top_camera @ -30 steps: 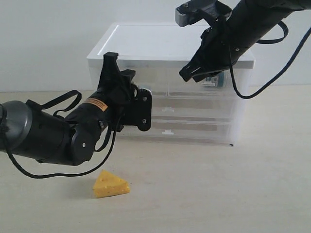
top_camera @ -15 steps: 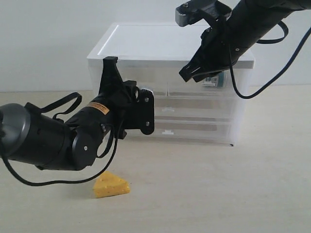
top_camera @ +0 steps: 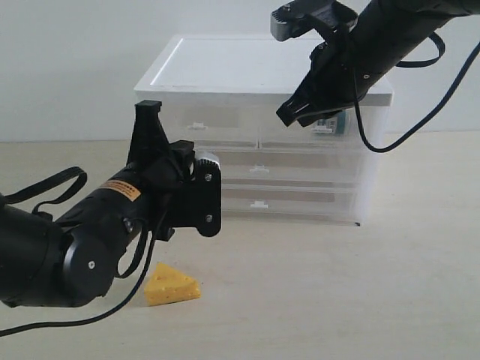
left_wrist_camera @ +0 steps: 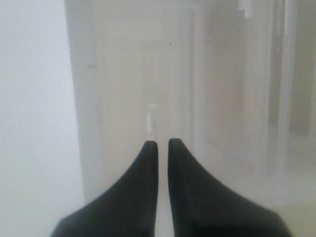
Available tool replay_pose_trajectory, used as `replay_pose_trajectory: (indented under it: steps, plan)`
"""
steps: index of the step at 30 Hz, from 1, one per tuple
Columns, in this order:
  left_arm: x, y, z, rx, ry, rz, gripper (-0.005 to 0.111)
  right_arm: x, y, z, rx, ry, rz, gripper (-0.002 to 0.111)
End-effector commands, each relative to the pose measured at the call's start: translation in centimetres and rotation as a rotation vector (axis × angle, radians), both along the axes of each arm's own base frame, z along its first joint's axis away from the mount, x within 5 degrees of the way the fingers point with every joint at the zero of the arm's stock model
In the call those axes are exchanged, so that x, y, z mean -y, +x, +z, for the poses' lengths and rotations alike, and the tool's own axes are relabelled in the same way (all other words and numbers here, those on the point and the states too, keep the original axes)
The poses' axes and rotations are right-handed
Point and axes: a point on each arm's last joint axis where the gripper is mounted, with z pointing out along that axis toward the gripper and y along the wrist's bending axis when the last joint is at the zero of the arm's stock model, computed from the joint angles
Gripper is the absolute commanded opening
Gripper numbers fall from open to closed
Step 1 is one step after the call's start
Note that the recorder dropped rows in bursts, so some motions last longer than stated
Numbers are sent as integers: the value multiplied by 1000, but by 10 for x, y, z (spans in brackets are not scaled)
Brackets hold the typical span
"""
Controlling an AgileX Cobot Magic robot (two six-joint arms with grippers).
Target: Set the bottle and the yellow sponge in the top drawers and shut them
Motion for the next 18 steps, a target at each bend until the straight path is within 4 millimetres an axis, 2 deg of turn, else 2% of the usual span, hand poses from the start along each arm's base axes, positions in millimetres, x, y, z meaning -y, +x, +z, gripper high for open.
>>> replay_pose_trajectory:
  steps: [1, 8, 13, 15, 18]
  plan:
    - [-6, -13, 0, -13, 12, -5, 4, 2, 3, 2, 13, 4, -10, 0]
    - [-11, -27, -10, -50, 48, -27, 4, 2, 3, 2, 17, 6, -11, 0]
    - [-7, -26, -7, -51, -12, -36, 5, 2, 3, 2, 19, 6, -11, 0]
    - [-5, -23, -3, -44, -21, -38, 12, 2, 3, 2, 19, 6, -11, 0]
    - [-1, -15, 6, -13, -51, -24, 33, 2, 3, 2, 19, 6, -11, 0]
